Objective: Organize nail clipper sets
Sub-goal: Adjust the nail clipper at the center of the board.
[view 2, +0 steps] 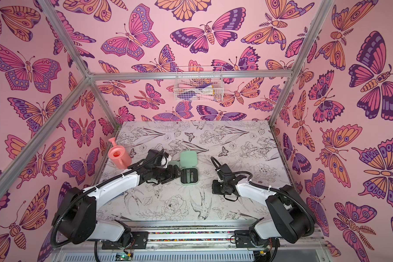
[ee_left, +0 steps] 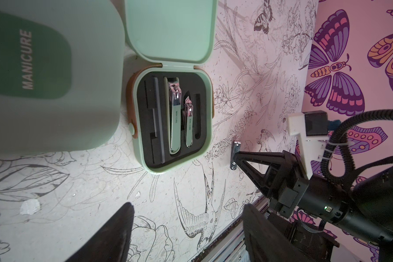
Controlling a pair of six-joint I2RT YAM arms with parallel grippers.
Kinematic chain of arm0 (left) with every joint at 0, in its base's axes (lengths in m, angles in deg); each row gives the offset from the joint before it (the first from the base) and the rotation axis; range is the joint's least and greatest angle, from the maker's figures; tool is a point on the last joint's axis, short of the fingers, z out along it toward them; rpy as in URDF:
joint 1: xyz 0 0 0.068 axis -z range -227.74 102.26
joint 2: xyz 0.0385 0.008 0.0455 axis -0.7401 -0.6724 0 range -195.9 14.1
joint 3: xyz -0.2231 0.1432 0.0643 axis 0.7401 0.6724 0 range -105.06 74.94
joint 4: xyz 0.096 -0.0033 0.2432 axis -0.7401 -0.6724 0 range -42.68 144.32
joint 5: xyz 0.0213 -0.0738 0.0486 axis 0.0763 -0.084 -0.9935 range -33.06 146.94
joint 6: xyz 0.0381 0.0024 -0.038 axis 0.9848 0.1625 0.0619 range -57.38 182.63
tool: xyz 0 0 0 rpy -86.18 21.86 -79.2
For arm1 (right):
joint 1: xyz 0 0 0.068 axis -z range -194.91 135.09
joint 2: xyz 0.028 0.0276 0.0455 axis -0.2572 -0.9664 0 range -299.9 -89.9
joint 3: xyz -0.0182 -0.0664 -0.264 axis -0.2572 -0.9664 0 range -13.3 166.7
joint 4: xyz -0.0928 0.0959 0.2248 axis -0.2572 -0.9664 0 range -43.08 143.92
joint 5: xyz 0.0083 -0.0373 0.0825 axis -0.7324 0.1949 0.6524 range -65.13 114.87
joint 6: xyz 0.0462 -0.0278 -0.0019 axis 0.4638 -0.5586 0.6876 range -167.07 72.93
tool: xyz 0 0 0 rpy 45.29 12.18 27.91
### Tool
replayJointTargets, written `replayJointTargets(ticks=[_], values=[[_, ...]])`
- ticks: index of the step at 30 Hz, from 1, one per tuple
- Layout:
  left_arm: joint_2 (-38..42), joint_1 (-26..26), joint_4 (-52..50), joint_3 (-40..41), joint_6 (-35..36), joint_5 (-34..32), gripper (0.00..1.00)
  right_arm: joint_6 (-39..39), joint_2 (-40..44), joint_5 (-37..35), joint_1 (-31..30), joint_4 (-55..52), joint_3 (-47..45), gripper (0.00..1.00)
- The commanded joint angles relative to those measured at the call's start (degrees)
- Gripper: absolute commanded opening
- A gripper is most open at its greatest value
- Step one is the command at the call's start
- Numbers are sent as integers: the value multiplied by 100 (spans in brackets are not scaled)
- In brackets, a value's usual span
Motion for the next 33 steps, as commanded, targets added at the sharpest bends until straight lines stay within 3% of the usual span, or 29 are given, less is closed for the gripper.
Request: replayJointTargets(ticks=[1, 12, 16, 21, 25, 33], values=[[113, 37, -23, 8, -47, -4, 77, -3, -56, -683, -31, -884, 81, 8], [134, 36, -25, 23, -38, -10, 77, 69, 245, -2749, -328, -2997, 1201, 7], [118, 36, -25, 23, -32, -24, 77, 94, -186, -3391, -519, -3328, 1479, 7], [106, 39, -20, 41, -30, -21, 77, 339, -1463, -4147, -895, -3752, 2041, 7], [148, 39, -21, 65, -21, -25, 77, 381, -2106, -4241, -1077, -3746, 2370, 7], [162, 36, -21, 84, -12, -44, 77, 236, -2496, -3915, -1166, -3345, 2533, 8]])
